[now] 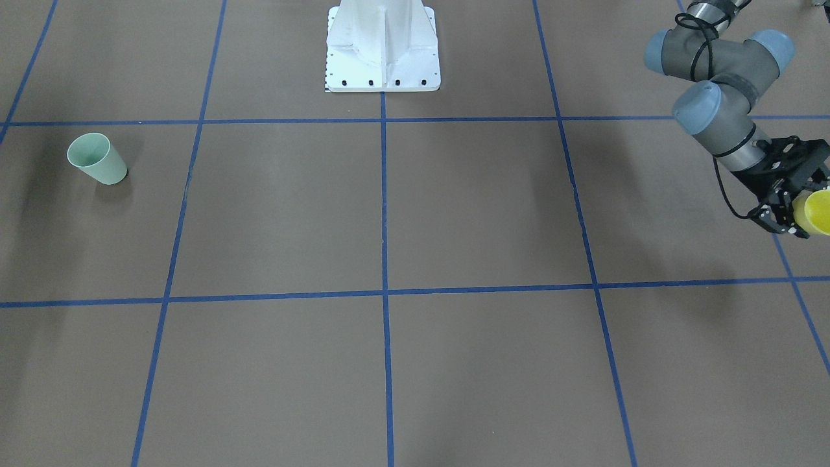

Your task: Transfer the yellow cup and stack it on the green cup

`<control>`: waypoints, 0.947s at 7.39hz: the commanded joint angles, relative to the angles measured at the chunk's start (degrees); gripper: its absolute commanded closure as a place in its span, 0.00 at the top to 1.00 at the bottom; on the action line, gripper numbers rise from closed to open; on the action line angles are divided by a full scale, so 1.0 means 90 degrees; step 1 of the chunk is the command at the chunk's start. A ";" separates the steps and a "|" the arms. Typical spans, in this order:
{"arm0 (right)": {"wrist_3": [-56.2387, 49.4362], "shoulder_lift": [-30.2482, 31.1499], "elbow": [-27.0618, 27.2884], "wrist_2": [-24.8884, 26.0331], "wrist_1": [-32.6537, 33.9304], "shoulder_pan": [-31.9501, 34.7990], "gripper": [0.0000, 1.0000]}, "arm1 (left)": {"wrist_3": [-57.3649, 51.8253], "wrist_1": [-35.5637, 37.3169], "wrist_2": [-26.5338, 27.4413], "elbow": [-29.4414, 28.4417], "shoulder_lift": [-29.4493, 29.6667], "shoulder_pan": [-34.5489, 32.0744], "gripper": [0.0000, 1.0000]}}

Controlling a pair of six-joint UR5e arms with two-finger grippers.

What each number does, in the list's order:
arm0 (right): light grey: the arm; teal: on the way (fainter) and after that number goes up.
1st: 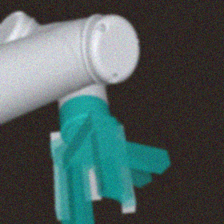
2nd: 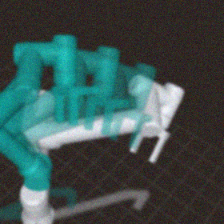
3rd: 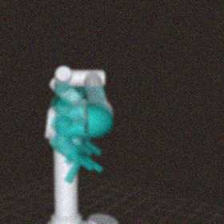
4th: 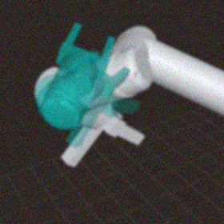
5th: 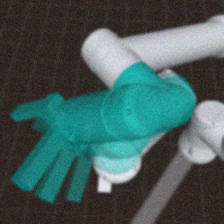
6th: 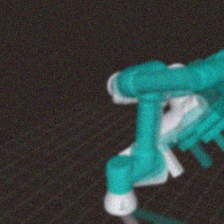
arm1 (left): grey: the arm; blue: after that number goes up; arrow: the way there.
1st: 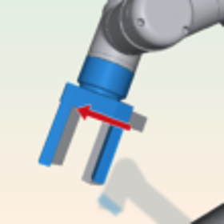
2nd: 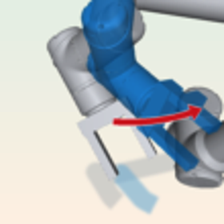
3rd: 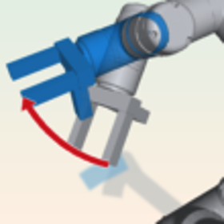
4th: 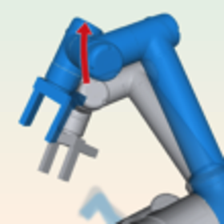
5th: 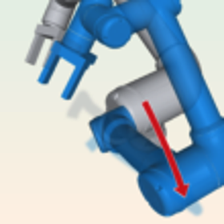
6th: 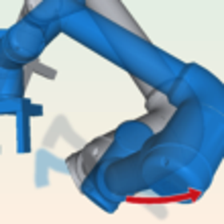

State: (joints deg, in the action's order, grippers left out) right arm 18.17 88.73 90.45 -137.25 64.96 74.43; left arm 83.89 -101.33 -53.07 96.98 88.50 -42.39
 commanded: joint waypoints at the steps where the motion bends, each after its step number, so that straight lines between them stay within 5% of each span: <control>1: 0.0013 -0.0277 -0.0020 -0.0004 -0.0001 -0.0115 1.00 | -0.1241 -0.2129 -0.0060 -0.1015 0.1217 0.0041 0.29; 4: 0.0984 -0.1212 0.0096 -0.0024 -0.0011 -0.0494 0.99 | -0.2573 -0.3689 -0.1668 -0.1564 0.2934 0.0458 0.35; 7: 0.2849 -0.2522 0.0077 0.0403 -0.0011 -0.1402 0.99 | -0.2903 -0.4771 -0.1682 -0.2132 0.4032 0.1213 0.48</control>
State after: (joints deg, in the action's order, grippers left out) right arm 37.03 70.34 90.94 -135.96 64.91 65.07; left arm 59.77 -139.42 -67.92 78.90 121.67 -33.66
